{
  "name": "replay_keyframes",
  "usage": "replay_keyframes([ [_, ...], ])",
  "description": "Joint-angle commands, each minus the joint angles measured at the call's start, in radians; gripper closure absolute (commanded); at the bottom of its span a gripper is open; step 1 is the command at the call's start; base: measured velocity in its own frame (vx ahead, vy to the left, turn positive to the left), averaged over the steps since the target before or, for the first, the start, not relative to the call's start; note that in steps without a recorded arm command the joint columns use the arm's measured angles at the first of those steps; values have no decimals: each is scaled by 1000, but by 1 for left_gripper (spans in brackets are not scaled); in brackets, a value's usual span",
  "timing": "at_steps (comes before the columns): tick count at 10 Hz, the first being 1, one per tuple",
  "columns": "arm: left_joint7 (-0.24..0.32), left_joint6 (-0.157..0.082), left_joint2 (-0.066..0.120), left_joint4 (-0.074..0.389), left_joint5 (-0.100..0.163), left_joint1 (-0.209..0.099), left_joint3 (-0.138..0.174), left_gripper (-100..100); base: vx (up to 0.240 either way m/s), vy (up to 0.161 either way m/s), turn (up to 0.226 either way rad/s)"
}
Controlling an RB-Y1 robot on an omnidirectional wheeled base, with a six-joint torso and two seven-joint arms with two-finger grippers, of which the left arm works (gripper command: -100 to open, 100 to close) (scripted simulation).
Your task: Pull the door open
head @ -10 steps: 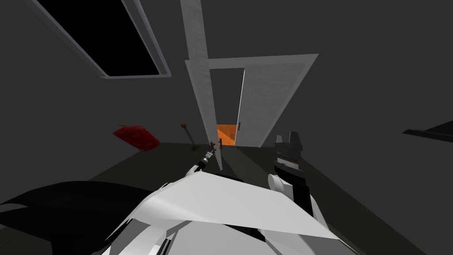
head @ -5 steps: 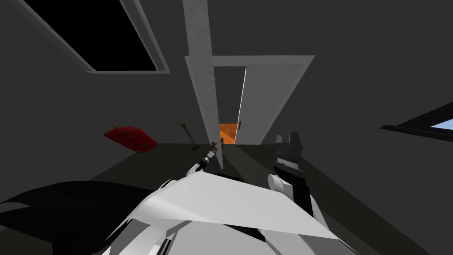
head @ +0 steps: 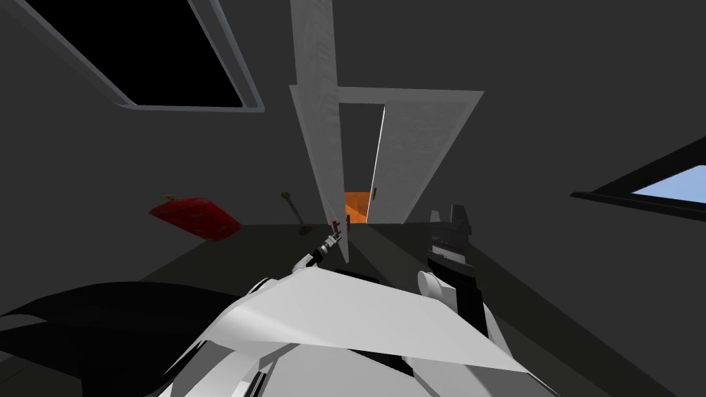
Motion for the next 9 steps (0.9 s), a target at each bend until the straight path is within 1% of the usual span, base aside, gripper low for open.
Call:
replay_keyframes([
  [1,-2,-11,13,10,9,-29,9,-100,-30,61,-10],
  [2,2,-23,15,9,5,-33,-11,-100,-36,72,-58],
  [3,6,-36,16,9,1,-37,-31,-100,-65,139,-105],
  [4,6,-36,16,9,1,-37,-31,-100,-43,130,-56],
  [5,11,-52,18,9,-4,-43,-57,-100,-41,139,-60],
  [9,25,-95,24,8,-16,-57,-126,-100,-22,186,-104],
])
